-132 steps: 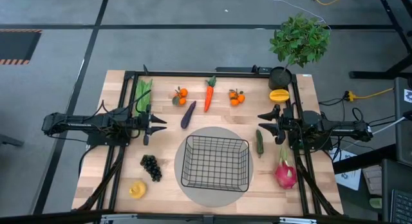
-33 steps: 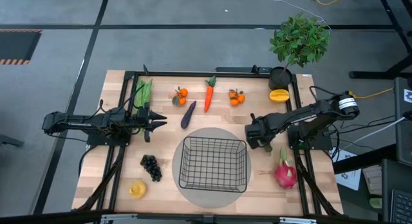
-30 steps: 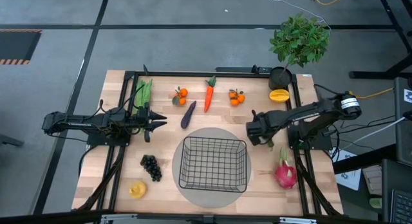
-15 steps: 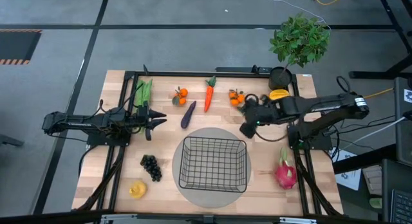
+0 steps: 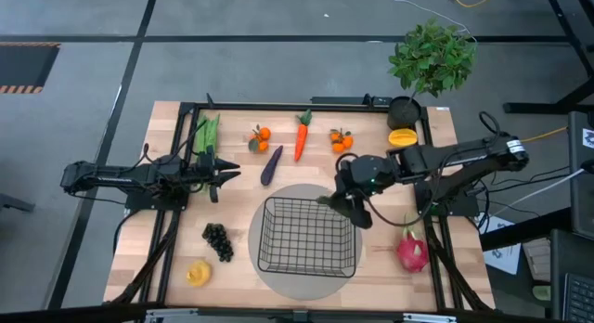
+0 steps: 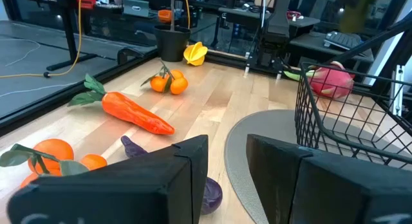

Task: Build produce basket
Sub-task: Put the green chili pepper into the black wire basket, then put the right oranges into the black wire basket

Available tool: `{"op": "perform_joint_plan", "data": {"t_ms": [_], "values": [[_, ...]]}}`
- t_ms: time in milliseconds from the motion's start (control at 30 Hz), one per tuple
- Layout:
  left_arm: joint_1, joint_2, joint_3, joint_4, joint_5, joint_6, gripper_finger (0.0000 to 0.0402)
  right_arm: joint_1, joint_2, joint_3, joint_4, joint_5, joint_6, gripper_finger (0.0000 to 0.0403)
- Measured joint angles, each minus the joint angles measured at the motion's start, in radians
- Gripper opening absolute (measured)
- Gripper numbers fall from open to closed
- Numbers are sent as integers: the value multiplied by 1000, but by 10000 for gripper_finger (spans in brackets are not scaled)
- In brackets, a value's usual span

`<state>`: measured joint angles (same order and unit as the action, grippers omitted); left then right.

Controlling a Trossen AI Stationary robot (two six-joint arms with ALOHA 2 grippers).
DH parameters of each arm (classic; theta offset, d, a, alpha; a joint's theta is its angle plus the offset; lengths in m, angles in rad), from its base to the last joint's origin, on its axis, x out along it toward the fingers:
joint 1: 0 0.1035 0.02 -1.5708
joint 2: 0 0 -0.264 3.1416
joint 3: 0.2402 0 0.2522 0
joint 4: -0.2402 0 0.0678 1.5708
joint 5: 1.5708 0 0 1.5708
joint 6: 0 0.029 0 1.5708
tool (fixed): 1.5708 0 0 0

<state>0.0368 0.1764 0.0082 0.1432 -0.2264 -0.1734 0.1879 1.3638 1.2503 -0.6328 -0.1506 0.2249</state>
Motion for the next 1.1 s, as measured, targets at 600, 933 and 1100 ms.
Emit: {"op": "perform_joint_plan", "data": {"t_ms": [600, 933, 1100], "values": [[0, 0, 0, 0, 0, 0, 98, -37, 12, 0, 43, 264, -52, 210], [0, 0, 0, 0, 1, 0, 98, -229, 11, 0, -15, 526, -47, 208], [0, 0, 0, 0, 1, 0, 98, -371, 27, -11, -49, 524, -16, 208]]}}
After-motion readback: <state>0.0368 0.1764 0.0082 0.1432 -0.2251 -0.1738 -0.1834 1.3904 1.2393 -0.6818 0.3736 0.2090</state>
